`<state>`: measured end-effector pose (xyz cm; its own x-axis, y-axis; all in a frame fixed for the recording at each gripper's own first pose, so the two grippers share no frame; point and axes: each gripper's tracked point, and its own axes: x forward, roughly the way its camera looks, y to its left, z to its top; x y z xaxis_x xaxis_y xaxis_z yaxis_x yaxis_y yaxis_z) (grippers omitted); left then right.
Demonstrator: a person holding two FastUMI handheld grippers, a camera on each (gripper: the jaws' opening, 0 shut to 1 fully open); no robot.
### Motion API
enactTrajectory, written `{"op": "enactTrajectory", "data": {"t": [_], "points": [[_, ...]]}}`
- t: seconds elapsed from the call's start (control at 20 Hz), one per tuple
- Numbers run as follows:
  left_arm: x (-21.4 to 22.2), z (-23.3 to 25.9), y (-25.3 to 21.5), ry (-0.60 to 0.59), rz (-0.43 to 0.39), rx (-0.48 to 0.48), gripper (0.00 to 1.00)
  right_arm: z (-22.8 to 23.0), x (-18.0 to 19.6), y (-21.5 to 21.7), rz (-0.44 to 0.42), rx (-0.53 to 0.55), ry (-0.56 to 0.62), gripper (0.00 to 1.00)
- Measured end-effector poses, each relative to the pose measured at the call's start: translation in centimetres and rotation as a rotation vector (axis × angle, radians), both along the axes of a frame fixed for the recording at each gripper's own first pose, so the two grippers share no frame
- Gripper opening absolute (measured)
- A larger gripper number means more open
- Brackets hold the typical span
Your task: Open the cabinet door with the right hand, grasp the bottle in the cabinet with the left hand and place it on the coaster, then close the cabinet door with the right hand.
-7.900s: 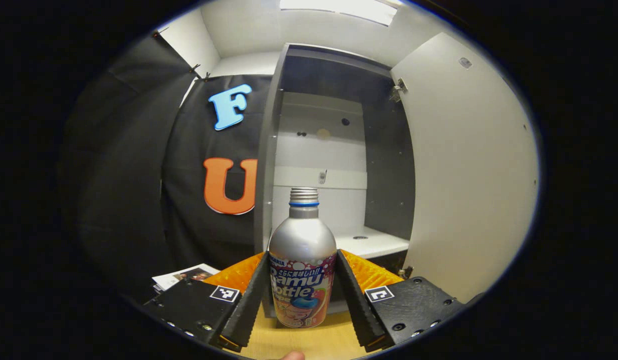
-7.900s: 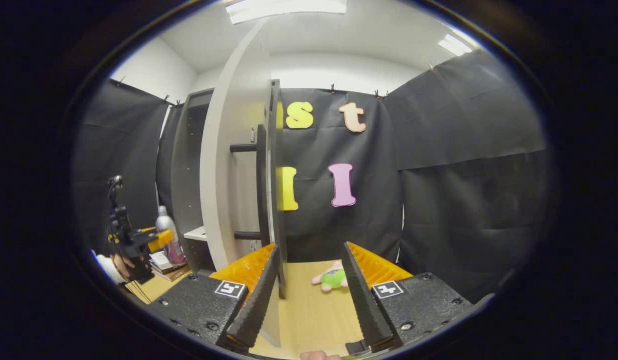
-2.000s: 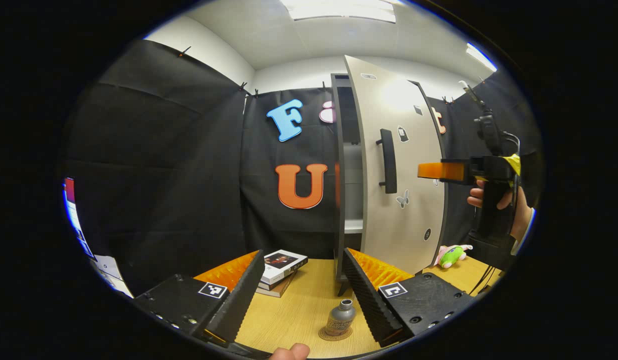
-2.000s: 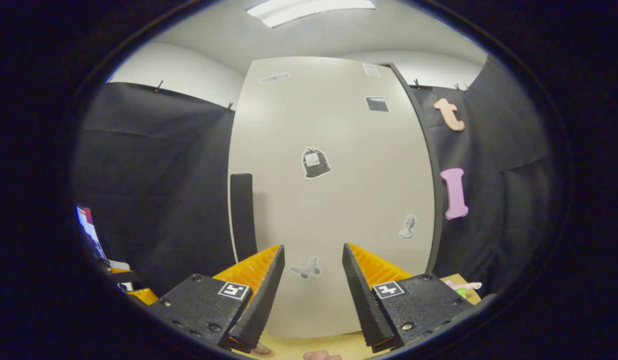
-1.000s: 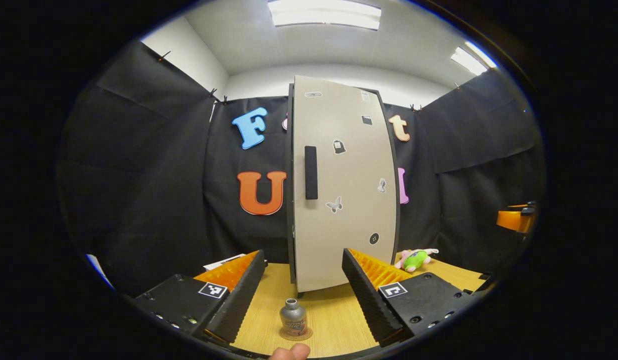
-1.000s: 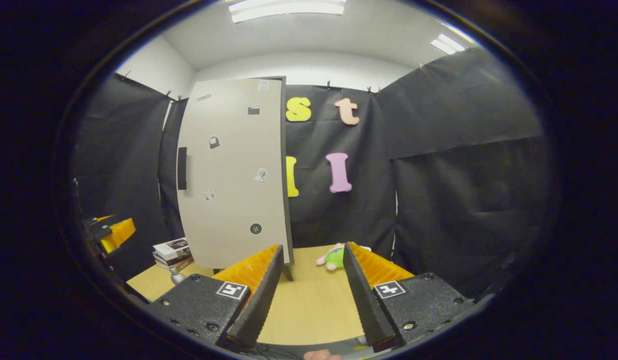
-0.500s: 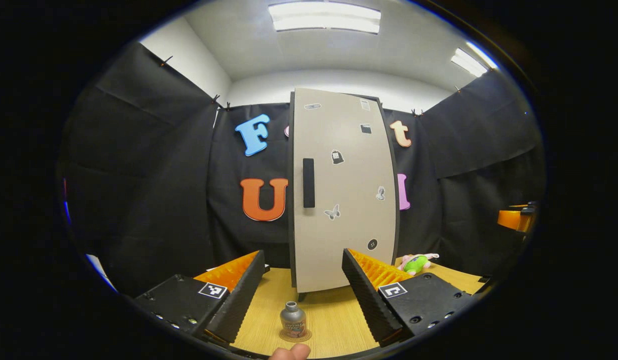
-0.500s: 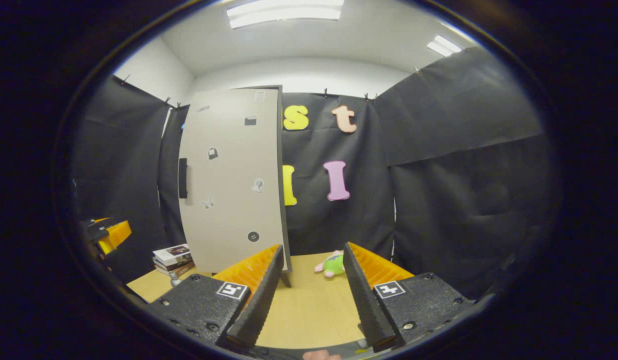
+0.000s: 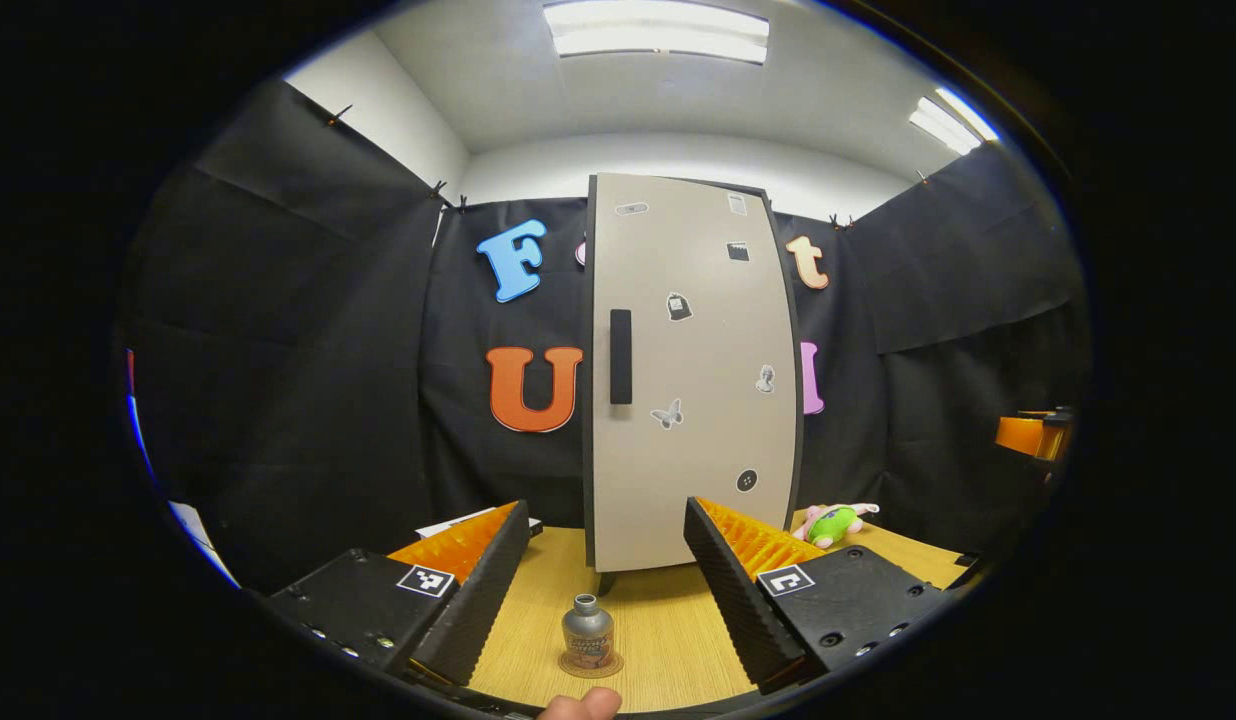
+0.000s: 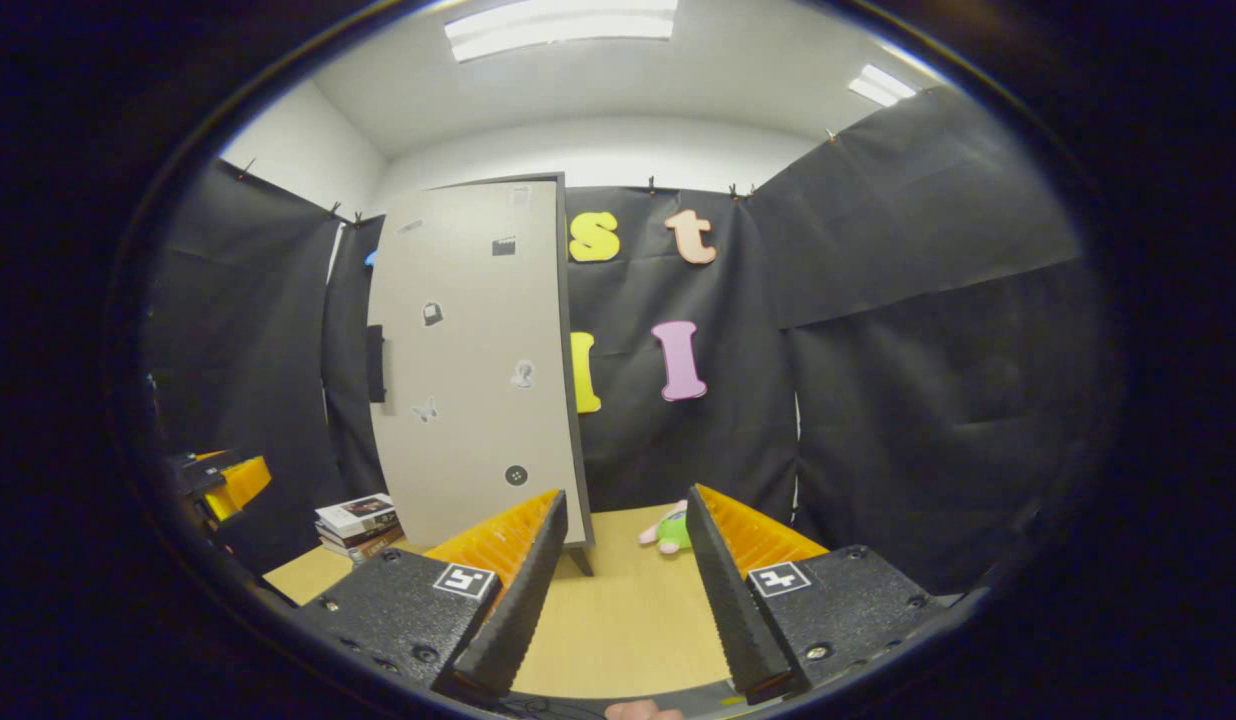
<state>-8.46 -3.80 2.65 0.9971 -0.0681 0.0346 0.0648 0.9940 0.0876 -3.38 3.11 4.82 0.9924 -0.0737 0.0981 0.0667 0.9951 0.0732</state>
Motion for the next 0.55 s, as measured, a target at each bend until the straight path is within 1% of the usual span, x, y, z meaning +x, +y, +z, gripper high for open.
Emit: {"op": "enactTrajectory", "data": {"t": [0.55], "points": [[0.31, 0.12, -0.16, -0.002, -0.014, -0.001, 0.94, 0.44, -0.2, -0.49, -0.011, 0.01, -0.01, 0.78]]}}
